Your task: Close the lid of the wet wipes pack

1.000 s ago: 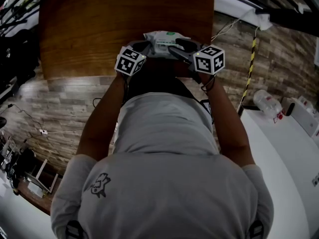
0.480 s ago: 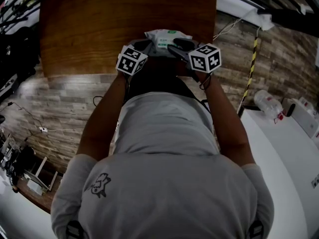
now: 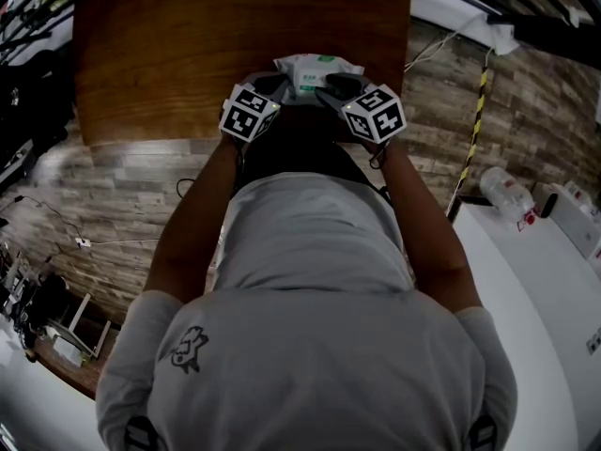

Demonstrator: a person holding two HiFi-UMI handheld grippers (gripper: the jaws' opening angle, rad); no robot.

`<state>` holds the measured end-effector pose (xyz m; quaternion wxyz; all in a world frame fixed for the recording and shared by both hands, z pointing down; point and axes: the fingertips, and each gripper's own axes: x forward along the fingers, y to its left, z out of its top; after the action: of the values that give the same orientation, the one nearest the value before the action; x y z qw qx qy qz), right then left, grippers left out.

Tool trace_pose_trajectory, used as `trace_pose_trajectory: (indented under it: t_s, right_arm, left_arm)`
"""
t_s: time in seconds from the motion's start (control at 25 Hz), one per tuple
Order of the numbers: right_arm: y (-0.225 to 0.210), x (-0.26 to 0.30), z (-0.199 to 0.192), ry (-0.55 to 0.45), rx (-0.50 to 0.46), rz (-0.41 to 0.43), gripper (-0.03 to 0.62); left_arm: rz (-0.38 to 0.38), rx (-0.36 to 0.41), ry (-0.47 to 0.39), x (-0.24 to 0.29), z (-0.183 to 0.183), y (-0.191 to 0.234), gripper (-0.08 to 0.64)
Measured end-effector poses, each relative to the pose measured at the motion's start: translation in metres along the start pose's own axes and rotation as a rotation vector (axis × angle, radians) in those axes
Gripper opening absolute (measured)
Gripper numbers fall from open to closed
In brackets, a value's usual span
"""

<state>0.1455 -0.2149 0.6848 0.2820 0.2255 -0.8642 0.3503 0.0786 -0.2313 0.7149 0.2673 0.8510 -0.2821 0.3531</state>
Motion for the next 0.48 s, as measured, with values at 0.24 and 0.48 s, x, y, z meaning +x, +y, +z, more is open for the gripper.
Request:
trace_pose_trajectory:
  t_s: [0.24,0.48]
  right_arm:
    - [0.0014,0.0029,-0.0033,0.029,-0.085,-0.062,0.170]
    - [0.0002,0.0061,-0.0041,0.037,-0.129,-0.085,0.166]
  left_arm:
    - [-0.007,0.005,0.003,-0.0001,-0.0001,-0.0015,0.014]
    - [-0.015,0.013,0.000,0.0008,0.0012,0.0001,0.014]
